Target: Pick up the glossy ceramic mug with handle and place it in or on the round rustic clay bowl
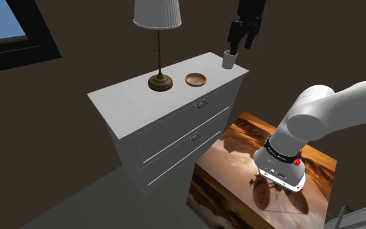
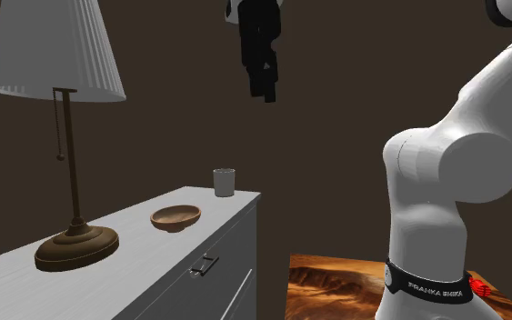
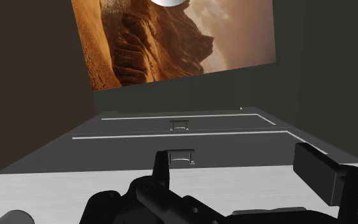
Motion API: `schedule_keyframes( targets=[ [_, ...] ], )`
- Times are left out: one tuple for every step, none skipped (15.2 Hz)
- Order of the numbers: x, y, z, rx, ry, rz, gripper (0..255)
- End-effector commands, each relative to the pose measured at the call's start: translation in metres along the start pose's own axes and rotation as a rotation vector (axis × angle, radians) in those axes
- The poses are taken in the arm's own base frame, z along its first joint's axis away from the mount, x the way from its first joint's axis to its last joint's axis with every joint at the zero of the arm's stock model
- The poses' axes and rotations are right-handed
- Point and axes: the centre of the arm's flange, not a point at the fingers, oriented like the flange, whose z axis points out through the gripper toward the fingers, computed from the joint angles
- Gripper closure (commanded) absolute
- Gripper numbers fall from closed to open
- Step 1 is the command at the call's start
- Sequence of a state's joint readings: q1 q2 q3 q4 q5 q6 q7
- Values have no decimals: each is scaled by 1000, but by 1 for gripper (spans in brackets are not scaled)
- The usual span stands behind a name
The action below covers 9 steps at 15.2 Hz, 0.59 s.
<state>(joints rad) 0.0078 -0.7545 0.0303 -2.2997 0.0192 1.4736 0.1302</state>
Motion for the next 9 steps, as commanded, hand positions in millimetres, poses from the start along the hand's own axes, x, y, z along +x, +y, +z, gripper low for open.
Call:
schedule_keyframes(
  targets=[
    [0, 0, 0, 0, 0, 0, 0],
    [7, 10, 5, -1, 1, -2, 0],
    [14, 20, 10, -2, 2, -5, 0],
    [20, 30, 15, -3, 2, -7, 0],
    [27, 40, 20, -4, 3, -9, 0],
    [34, 49, 25, -5, 4, -12, 0],
    [41, 59, 30, -6, 5, -14, 0],
    [48, 69, 35, -7, 5, -17, 0],
    [55, 79, 40, -8, 6, -19, 0]
  ],
)
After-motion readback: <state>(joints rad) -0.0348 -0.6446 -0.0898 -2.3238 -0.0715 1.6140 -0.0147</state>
